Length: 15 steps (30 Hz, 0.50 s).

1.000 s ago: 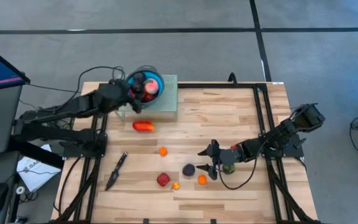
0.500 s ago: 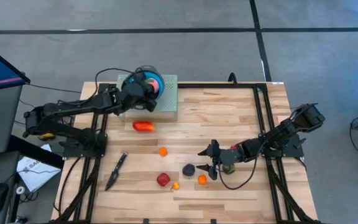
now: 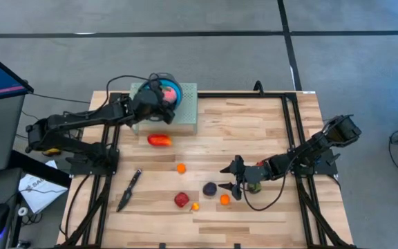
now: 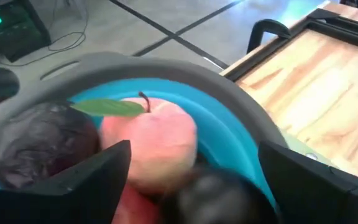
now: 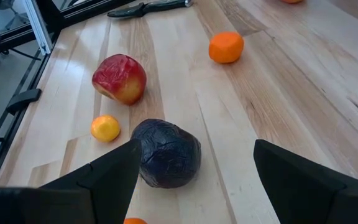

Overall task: Pick & Place Fruit
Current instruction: Put the top violet plum into the blue strainer bowl on the shelf, then put the red apple into the blue strainer bowl on the shelf

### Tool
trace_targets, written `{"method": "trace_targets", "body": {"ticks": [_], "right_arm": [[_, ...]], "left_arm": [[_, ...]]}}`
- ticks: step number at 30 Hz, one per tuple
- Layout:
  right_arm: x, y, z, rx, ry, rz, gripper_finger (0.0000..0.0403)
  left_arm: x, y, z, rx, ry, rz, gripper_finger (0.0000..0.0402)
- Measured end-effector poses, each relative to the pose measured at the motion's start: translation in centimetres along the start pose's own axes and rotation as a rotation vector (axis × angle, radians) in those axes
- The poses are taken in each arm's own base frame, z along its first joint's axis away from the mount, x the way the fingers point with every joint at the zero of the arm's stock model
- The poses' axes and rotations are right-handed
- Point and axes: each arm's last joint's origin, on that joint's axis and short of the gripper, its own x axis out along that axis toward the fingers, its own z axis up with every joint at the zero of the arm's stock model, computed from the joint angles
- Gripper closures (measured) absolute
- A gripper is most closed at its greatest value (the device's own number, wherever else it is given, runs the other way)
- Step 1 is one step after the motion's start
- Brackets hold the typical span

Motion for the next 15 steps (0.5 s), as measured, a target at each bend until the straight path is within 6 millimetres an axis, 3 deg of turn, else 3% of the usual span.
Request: {"method": "trace_targets", "body": {"ticks": [5,10,15], "right_arm": [[0.0,0.0,0.0,0.008,-0.001,0.001,0.0098],[0.0,0.0,0.0,0.008,-0.002,0.002,0.0098],[0.1,-0.1,0.1,-0.012,-0.005,-0.004,0.0098]], "left_arm": [[-1.8,1.0,1.0,-0.040,-0.076,-0.007,0.0039],[-6.0,1.5,2.1,-0.053,-0.214,-0.149,0.0044],[-10.3,-0.5,1.8,0.039,-0.305,-0.359,0.0065]]}}
